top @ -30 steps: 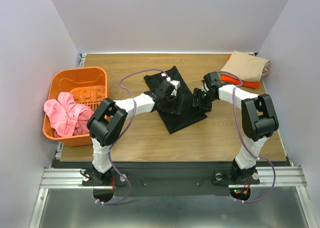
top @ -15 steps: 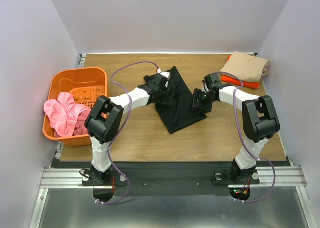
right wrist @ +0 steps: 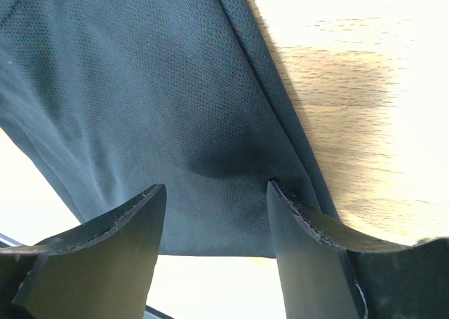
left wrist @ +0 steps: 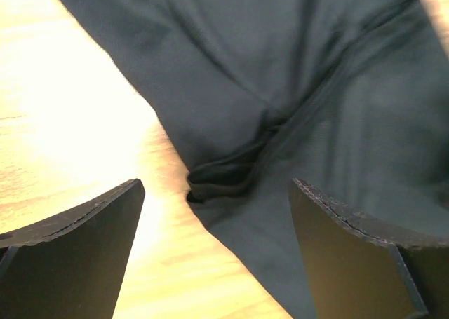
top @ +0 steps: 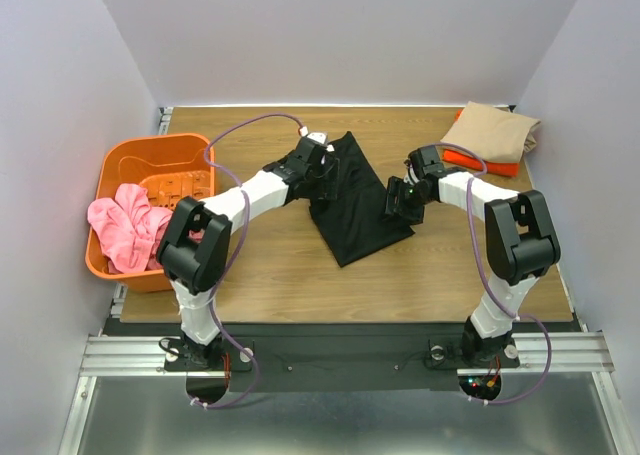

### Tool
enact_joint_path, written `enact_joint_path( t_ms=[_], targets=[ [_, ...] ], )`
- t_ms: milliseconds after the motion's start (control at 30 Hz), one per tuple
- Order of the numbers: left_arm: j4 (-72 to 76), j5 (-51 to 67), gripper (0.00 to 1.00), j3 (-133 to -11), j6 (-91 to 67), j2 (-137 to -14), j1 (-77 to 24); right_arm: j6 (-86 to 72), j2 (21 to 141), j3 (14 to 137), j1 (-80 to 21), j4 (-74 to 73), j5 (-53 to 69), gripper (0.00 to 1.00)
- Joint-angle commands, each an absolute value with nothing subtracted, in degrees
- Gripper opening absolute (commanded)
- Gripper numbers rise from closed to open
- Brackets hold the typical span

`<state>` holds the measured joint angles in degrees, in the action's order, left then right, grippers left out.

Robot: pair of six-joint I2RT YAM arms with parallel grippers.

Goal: Fold and stack the t-shirts
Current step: Fold the tshirt

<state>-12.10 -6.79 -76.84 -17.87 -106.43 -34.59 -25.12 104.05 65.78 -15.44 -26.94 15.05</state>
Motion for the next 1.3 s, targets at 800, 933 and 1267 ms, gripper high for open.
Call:
enact_joint_path(
  t_ms=[800, 933, 1267],
  targets=[
    [-6.9, 0.5, 0.96, -52.0, -35.1, -85.0, -46.9, -29.4, 92.0, 56.9, -21.4, -32.3, 12.2, 0.66],
    [-8.3, -2.0, 0.94, -50.3, -36.6, -84.7, -48.8, -29.1, 88.9, 57.4, -21.4, -35.8, 8.4, 0.66],
    [-9.0, -3.3, 0.93, -47.1, -37.9, -81.4, -49.0, -28.7, 88.2, 53.4, -20.9, -36.4, 3.6, 0.65]
  ],
)
